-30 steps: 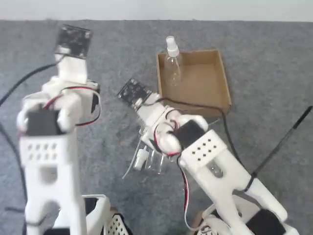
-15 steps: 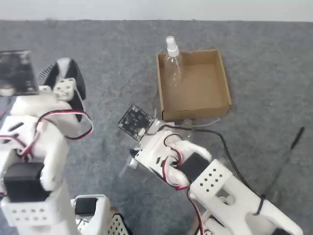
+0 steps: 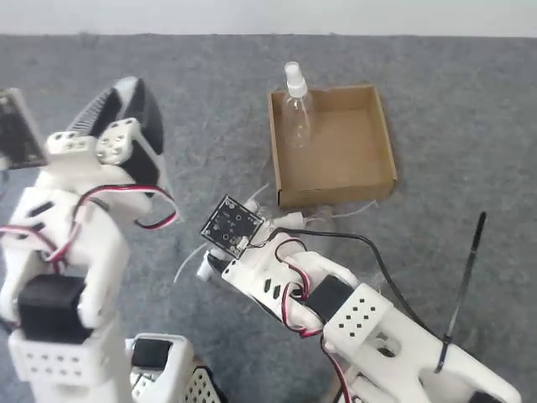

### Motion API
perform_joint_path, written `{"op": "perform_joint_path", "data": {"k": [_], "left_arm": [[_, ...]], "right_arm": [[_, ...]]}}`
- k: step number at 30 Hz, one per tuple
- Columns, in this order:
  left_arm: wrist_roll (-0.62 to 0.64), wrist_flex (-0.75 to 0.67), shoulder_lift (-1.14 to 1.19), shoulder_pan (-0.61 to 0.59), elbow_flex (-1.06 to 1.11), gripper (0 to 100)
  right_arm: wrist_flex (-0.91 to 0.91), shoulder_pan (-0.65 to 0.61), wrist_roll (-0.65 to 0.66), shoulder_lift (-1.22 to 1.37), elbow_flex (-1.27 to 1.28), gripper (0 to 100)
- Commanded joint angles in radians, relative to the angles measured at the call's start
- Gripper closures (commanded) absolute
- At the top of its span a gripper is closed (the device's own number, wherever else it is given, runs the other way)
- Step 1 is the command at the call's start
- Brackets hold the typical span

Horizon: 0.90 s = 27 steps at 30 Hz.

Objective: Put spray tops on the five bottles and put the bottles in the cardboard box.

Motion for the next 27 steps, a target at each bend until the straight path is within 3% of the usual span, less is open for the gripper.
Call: {"op": "perform_joint_path", "data": {"k": [1,16,27], "left_arm": [[0.011,-0.101,-0.023,0.021,0.071,99],[0.012,-0.287,-0.023,0.029,0.36,99],[0.009,-0.285,-0.109,0.087,0.526,99]], "right_arm": [[-0.053,-0.002,-0.014,-0.039,0.005,99.1],[-0.13,-0.002,-0.014,-0.039,0.052,99.2],[-0.13,0.01,-0.02,-0.039,0.054,99.2]]}}
